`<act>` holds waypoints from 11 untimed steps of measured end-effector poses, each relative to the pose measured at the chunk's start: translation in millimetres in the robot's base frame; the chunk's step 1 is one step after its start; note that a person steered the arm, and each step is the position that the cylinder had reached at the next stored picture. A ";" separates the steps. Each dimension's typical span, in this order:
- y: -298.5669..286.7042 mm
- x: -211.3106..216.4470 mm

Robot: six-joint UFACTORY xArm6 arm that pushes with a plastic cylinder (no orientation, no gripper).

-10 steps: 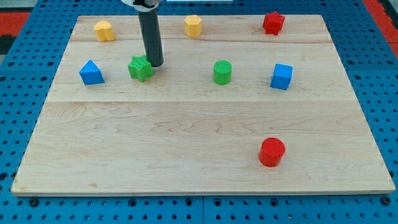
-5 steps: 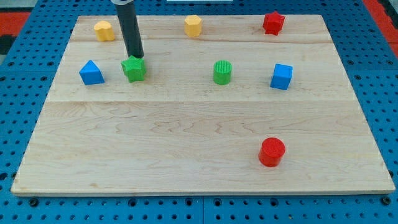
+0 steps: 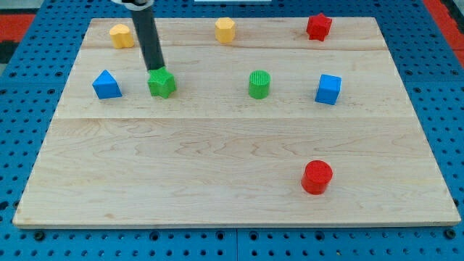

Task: Push the green star to the bottom left corner of the board

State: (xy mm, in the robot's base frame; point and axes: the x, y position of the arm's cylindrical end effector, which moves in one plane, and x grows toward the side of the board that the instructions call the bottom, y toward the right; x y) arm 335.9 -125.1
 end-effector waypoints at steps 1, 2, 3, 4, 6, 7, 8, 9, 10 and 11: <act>2.6 27.8; -1.7 59.4; 18.1 74.8; 31.3 98.7; 28.2 135.1; 43.4 152.5; -4.2 162.2; -62.8 162.2; -67.8 141.9; -102.9 123.7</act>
